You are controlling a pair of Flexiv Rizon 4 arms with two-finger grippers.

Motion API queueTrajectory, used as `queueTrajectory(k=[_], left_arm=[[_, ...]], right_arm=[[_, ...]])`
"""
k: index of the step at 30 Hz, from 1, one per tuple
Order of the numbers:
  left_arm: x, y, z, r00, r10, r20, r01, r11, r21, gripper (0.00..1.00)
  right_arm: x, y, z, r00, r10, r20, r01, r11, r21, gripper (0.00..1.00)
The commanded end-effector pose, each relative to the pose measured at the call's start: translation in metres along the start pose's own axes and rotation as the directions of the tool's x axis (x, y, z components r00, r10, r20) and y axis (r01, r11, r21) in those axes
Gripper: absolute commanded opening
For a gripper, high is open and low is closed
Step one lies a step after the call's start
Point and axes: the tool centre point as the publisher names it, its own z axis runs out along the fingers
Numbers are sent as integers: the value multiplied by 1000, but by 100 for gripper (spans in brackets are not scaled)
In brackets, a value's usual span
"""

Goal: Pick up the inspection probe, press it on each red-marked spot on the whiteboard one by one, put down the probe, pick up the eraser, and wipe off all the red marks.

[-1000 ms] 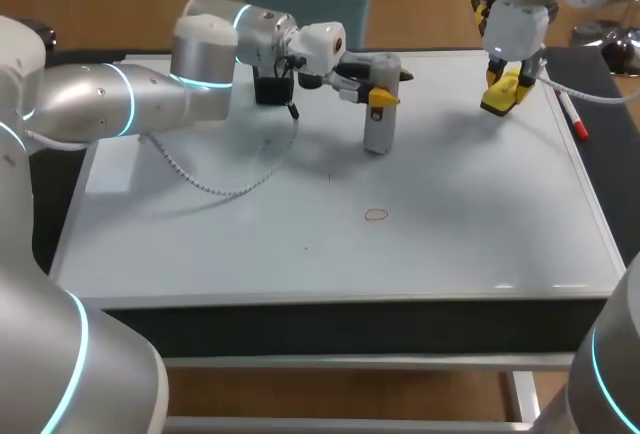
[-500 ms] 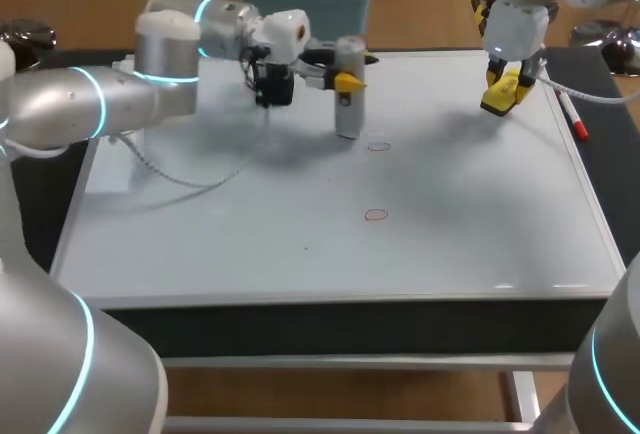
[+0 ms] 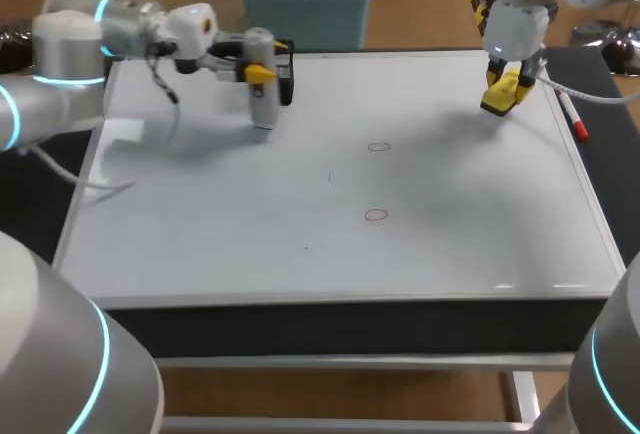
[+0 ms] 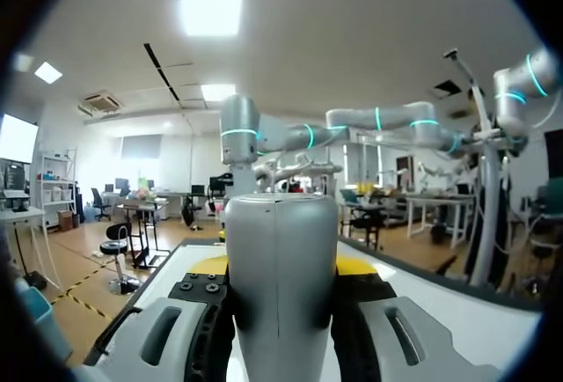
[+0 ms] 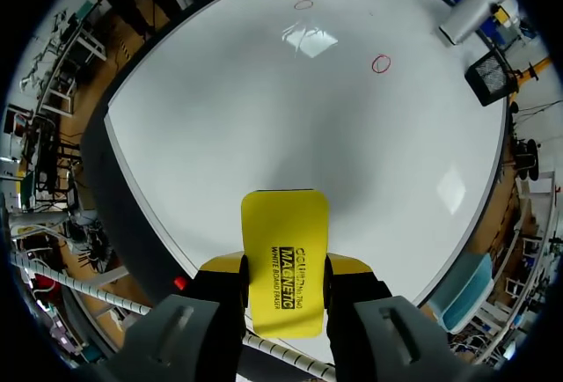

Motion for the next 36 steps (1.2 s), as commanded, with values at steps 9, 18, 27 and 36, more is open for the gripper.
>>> queueTrajectory(k=[9,18,27,36], left_arm=[[71,-15,-75,905,31,423,-14,999,-42,0],[71,-14,-98,883,36,468,-22,999,-35,0],[68,-18,-109,875,48,481,-32,999,-41,0],[68,-20,-110,875,52,482,-34,998,-47,0]], right_arm=[[0,-1,-1,1000,-2,-4,2,1000,1,0],[0,-1,-1,1000,-2,-4,2,1000,1,0],[0,-1,-1,1000,-2,-4,2,1000,1,0],[0,-1,-1,1000,-2,-4,2,1000,1,0]])
